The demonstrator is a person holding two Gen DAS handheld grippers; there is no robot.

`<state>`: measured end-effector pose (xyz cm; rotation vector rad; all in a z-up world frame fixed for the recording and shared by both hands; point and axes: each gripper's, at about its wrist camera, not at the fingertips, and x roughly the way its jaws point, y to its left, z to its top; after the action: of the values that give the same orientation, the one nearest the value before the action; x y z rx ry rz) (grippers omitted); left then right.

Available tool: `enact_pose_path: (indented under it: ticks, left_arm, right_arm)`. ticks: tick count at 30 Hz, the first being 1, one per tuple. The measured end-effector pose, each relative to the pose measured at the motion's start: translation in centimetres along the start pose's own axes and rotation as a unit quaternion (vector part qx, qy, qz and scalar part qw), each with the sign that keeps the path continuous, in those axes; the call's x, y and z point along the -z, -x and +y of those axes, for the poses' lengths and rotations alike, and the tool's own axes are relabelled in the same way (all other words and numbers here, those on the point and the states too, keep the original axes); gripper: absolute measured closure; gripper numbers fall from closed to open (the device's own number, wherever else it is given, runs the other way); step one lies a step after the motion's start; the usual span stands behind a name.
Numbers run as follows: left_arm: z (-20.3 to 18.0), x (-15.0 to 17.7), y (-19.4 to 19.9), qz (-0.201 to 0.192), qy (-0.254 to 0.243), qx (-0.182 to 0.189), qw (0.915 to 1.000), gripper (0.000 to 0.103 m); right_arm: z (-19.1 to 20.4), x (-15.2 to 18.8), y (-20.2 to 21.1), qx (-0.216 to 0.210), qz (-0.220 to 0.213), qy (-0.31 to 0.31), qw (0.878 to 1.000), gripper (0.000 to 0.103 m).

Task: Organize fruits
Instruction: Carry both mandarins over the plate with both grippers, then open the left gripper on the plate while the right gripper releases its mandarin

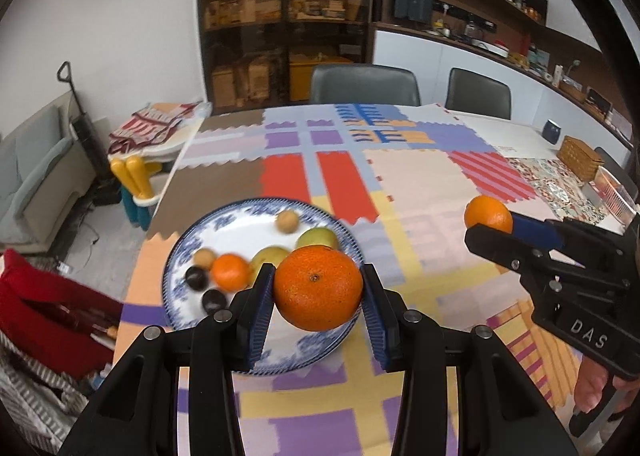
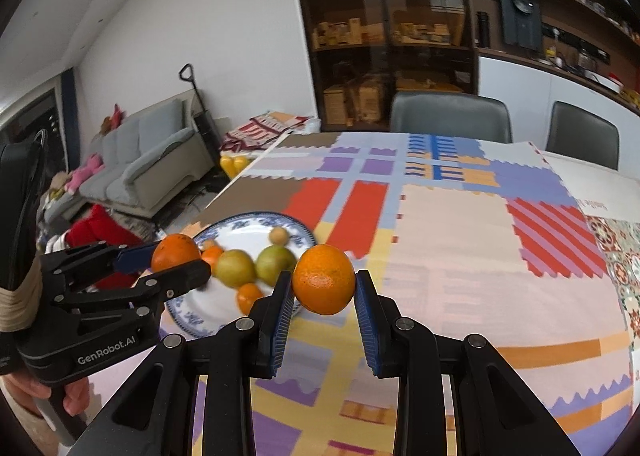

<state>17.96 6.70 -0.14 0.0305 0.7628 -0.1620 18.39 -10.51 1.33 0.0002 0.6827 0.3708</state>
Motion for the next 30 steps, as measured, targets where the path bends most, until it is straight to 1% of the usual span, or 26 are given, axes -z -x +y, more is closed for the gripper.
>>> enact_pose_path:
  ticks: [6,14,30]
  left_arm:
    - [2.1,1.5,-0.1,0.010,0.018,-0.009,0.9998,0.062]
    - [3.9,2.2,-1.1,0.020,0.022,-0.009,0.9995,0.062]
    - [4.9,2.4,-4.9,0.045,0.021,0.000,0.9988,0.062]
  right_arm:
    - [2.0,-0.1,-1.4,-0.015,0.011,0.021,1.000,0.071]
    - [4.0,-0.6,-4.2,-0.036,0.031,0.041,0.998,0.071]
    - [6.0,-3.0,-12.0,-0.074,0.071,0.066,0.993,0.071]
